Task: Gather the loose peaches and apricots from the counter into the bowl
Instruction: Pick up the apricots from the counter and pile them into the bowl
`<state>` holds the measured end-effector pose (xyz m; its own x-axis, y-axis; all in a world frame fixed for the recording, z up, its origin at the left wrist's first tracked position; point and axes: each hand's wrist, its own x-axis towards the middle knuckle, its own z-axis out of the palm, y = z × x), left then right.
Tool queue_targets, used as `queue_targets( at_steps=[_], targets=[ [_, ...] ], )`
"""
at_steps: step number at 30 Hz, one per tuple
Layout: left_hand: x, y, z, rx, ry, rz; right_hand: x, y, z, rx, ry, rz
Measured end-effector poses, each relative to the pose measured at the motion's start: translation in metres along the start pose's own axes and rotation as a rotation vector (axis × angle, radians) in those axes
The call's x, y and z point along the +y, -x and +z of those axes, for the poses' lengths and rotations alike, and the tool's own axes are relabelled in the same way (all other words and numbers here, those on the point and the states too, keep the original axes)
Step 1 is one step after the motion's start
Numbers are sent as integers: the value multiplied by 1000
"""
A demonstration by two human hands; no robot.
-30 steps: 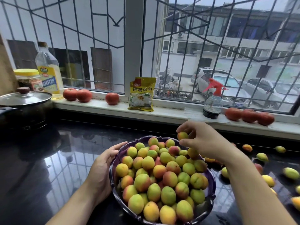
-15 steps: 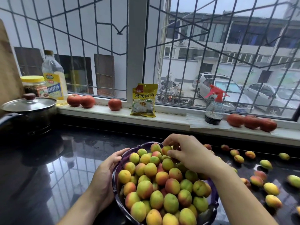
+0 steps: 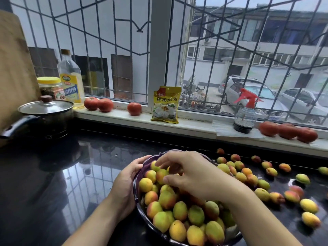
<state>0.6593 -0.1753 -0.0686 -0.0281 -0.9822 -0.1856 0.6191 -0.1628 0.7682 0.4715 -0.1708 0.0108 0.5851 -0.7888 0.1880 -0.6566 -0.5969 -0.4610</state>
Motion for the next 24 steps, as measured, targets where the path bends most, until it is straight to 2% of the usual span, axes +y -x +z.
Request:
queue_targets(
  at_steps=[3, 6, 14, 16, 18, 21, 22, 24],
  targets=[
    [0, 0, 0, 13, 7, 5, -10, -6, 15, 10, 187, -89],
    [0, -1, -1, 17, 5, -4, -11, -8, 22, -7, 276, -81],
    [0, 0, 0, 11, -16, 2, -10, -7, 25, -70, 308, -98],
    [-1, 0, -1, 10, -21, 3, -10, -5, 13, -62, 239, -83],
    [-2, -1, -3, 5, -31, 10, 1, -1, -12, 80, 70, -8],
    [-5, -3, -6, -10, -46, 25, 52, 12, -50, 451, -111, 176],
    [-6, -4, -6, -15, -54, 33, 75, 18, -58, 537, -106, 260],
    [-7, -6, -6, -24, -71, 46, 120, 32, -62, 592, -6, 475]
  ],
)
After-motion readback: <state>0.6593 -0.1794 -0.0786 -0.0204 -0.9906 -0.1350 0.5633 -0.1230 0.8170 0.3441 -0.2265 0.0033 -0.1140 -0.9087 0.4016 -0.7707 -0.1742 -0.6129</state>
